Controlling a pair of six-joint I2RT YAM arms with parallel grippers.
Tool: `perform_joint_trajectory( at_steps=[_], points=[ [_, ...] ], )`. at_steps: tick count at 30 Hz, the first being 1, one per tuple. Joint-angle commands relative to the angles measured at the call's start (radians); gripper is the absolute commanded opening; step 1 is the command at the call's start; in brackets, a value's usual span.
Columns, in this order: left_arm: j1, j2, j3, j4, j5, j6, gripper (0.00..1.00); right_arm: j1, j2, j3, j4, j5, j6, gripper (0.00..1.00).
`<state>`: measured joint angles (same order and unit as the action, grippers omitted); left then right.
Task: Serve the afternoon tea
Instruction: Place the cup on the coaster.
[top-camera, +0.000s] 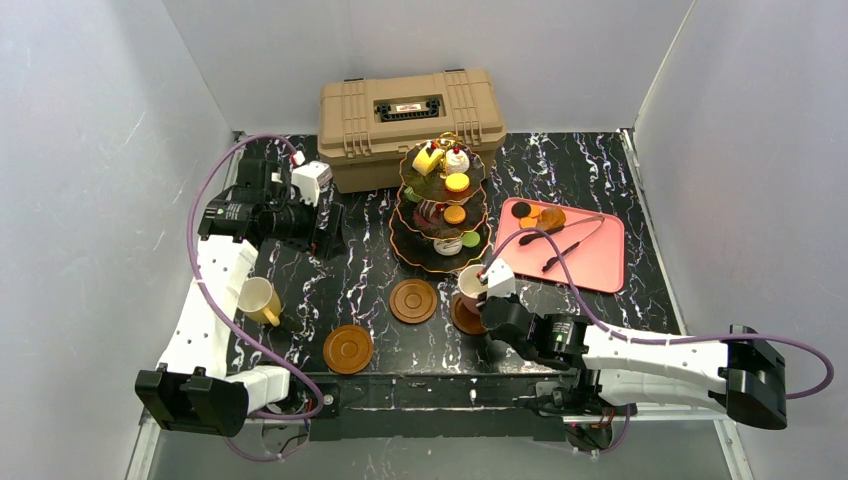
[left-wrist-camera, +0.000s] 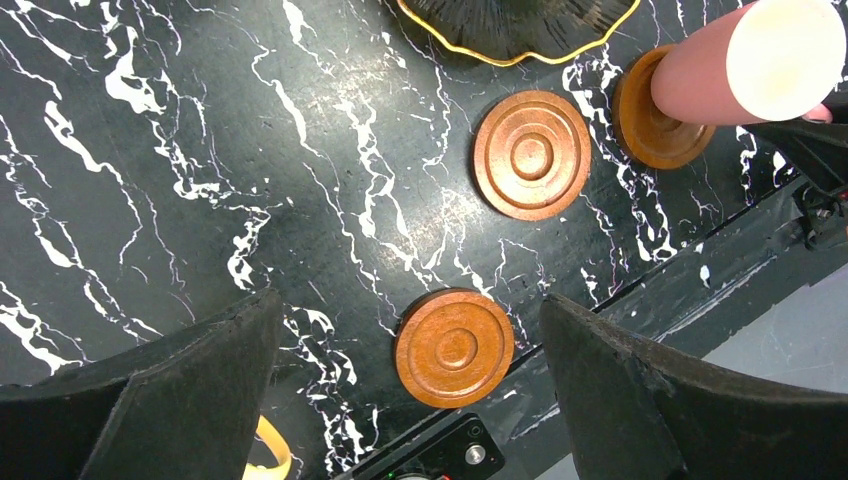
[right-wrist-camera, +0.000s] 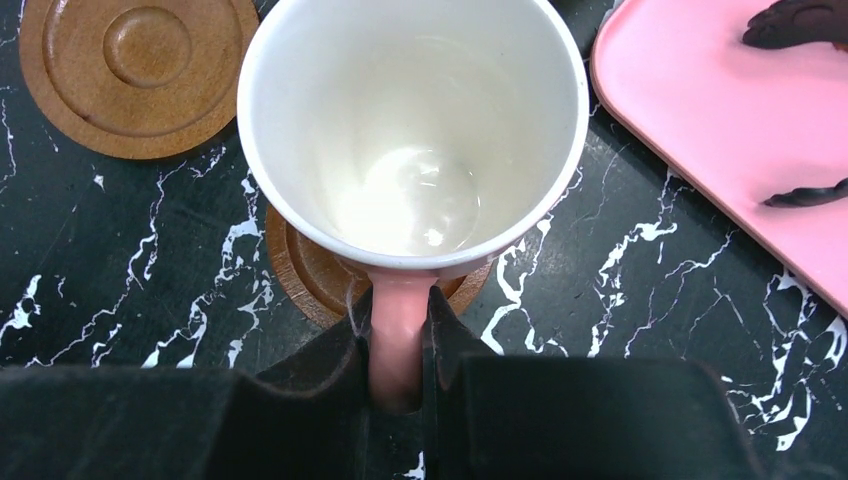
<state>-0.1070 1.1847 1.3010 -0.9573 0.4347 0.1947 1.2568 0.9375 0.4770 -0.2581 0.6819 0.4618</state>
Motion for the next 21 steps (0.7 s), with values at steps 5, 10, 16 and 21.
perform_joint_trajectory(
  at_steps=[5, 10, 16, 21],
  points=[
    [0.008, 0.026, 0.072, -0.069, -0.025, 0.066, 0.98, -0.001, -0.046, -0.002, 0.042, 0.054, 0.118, 0.01],
    [0.034, 0.048, 0.103, -0.103, -0.039, 0.127, 0.99, -0.001, -0.061, -0.011, 0.056, -0.021, 0.114, 0.03],
    [0.163, 0.081, 0.139, -0.208, -0.022, 0.281, 0.99, 0.0, -0.001, 0.005, 0.017, -0.032, 0.147, 0.07],
    [0.31, 0.116, 0.164, -0.269, -0.032, 0.417, 0.99, 0.0, -0.025, 0.0, -0.013, -0.017, 0.167, 0.16]
  ],
)
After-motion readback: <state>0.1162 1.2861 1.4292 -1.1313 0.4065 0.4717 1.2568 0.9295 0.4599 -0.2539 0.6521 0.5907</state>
